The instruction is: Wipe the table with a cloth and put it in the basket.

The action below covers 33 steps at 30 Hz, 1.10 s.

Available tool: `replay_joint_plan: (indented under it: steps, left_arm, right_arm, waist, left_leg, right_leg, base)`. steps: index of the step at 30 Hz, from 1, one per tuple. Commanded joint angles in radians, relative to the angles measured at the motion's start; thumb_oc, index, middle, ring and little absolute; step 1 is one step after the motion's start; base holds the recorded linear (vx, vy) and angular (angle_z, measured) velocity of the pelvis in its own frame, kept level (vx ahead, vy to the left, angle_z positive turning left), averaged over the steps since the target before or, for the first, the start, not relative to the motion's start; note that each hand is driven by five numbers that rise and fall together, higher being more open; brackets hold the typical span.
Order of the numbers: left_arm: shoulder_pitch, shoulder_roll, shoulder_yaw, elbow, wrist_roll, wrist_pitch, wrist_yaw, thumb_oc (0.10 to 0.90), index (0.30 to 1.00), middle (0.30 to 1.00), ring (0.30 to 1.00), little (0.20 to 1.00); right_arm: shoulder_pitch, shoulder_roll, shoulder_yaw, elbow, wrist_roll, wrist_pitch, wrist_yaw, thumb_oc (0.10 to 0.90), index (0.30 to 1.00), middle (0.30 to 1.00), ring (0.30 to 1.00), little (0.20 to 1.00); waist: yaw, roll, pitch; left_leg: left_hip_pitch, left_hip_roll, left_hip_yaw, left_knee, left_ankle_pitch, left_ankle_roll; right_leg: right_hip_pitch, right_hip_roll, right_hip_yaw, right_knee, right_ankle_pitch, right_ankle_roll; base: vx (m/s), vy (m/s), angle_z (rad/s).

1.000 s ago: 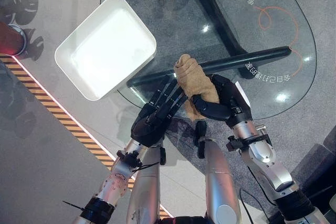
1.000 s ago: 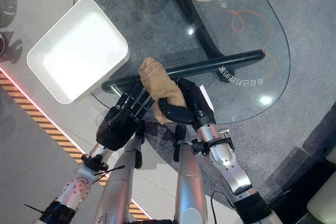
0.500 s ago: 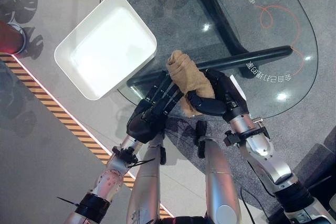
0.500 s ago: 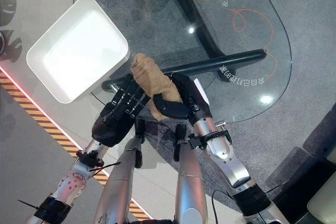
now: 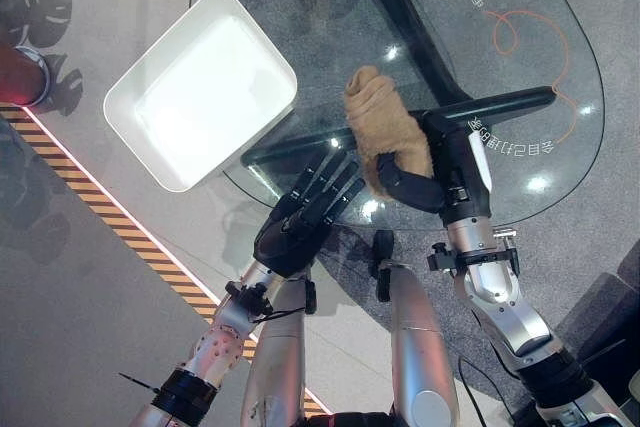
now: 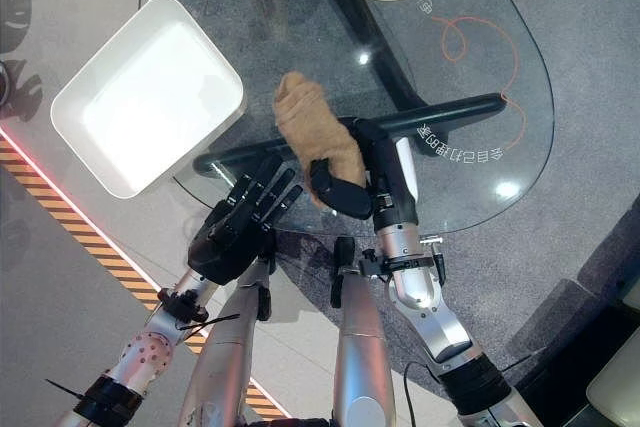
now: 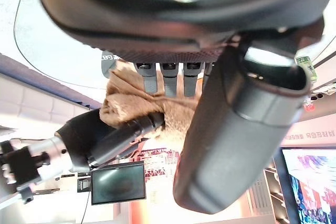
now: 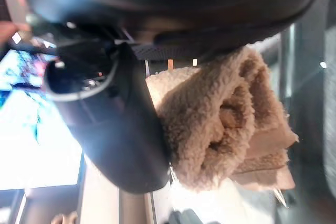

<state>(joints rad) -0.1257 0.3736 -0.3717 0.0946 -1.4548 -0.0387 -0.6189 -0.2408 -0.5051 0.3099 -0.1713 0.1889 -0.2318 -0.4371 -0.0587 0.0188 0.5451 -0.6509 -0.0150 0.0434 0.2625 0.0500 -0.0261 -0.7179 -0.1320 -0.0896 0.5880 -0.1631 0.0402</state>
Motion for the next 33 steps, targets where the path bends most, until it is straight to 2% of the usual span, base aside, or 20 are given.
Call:
replay_joint_plan:
  steps: [1, 4, 7, 16, 22, 30, 33]
  left_arm:
    - [0.026, -0.024, 0.016, -0.139, 0.032, 0.004, -0.056, 0.8, 0.9, 0.9, 0.9, 0.9]
    - [0.028, -0.027, 0.022, -0.132, 0.029, 0.005, -0.063, 0.8, 0.9, 0.9, 0.9, 0.9]
    - [0.026, -0.029, 0.022, -0.124, 0.026, 0.0, -0.066, 0.8, 0.9, 0.9, 0.9, 0.9]
    - [0.026, -0.021, 0.038, -0.129, 0.033, -0.007, -0.075, 0.8, 0.9, 0.9, 0.9, 0.9]
    - [0.014, 0.002, 0.042, -0.131, 0.051, -0.021, -0.063, 0.8, 0.9, 0.9, 0.9, 0.9]
    - [-0.02, 0.024, 0.038, -0.137, 0.071, -0.021, -0.036, 0.8, 0.9, 0.9, 0.9, 0.9]
    - [-0.032, 0.033, 0.033, -0.14, 0.069, -0.019, -0.034, 0.8, 0.9, 0.9, 0.9, 0.9]
  right_arm:
    - [-0.061, -0.004, -0.07, -0.233, -0.082, -0.187, -0.056, 0.1, 0.3, 0.3, 0.3, 0.2]
    - [-0.063, -0.005, -0.085, -0.232, -0.098, -0.196, -0.072, 0.1, 0.3, 0.3, 0.3, 0.2]
    - [-0.068, -0.007, -0.087, -0.238, -0.079, -0.18, -0.039, 0.1, 0.3, 0.3, 0.3, 0.2]
    - [-0.052, -0.04, -0.016, -0.251, 0.09, -0.098, 0.244, 0.1, 0.3, 0.3, 0.3, 0.2]
    - [-0.059, -0.066, 0.024, -0.263, 0.145, -0.113, 0.366, 0.1, 0.3, 0.3, 0.3, 0.2]
    - [-0.089, -0.08, 0.061, -0.271, 0.174, -0.079, 0.45, 0.1, 0.3, 0.3, 0.3, 0.2]
    - [-0.095, -0.082, 0.089, -0.268, 0.138, -0.031, 0.457, 0.1, 0.3, 0.3, 0.3, 0.2]
  waist:
    - [-0.013, -0.017, -0.025]
    - [-0.014, -0.015, -0.025]
    - [-0.015, -0.016, -0.025]
    - [-0.011, -0.019, -0.025]
    - [-0.005, -0.025, -0.025]
    - [-0.002, -0.031, -0.025]
    - [0.0, -0.033, -0.025]
  left_leg:
    - [-0.013, -0.042, 0.061, 0.187, -0.123, 0.059]
    - [-0.011, -0.042, 0.063, 0.184, -0.123, 0.058]
    - [-0.008, -0.041, 0.065, 0.182, -0.123, 0.058]
    - [-0.005, -0.041, 0.067, 0.169, -0.114, 0.056]
    - [-0.003, -0.042, 0.063, 0.165, -0.11, 0.054]
    - [-0.008, -0.043, 0.058, 0.174, -0.108, 0.054]
    - [-0.015, -0.044, 0.054, 0.178, -0.106, 0.054]
  right_leg:
    - [0.093, 0.098, 0.03, -0.274, 0.171, -0.02]
    - [0.094, 0.098, 0.03, -0.276, 0.171, -0.02]
    - [0.098, 0.098, 0.03, -0.277, 0.17, -0.02]
    - [0.101, 0.094, 0.022, -0.286, 0.17, -0.019]
    - [0.104, 0.094, 0.015, -0.286, 0.168, -0.016]
    - [0.102, 0.096, 0.014, -0.281, 0.169, -0.015]
    - [0.099, 0.096, 0.014, -0.281, 0.171, -0.015]
  base:
    - [0.0, 0.014, -0.08]
    - [0.0, 0.011, -0.05]
    - [0.0, 0.012, -0.04]
    - [0.0, 0.0, 0.0]
    - [0.0, 0.0, 0.0]
    - [0.0, -0.008, 0.0]
    - [0.0, -0.024, 0.0]
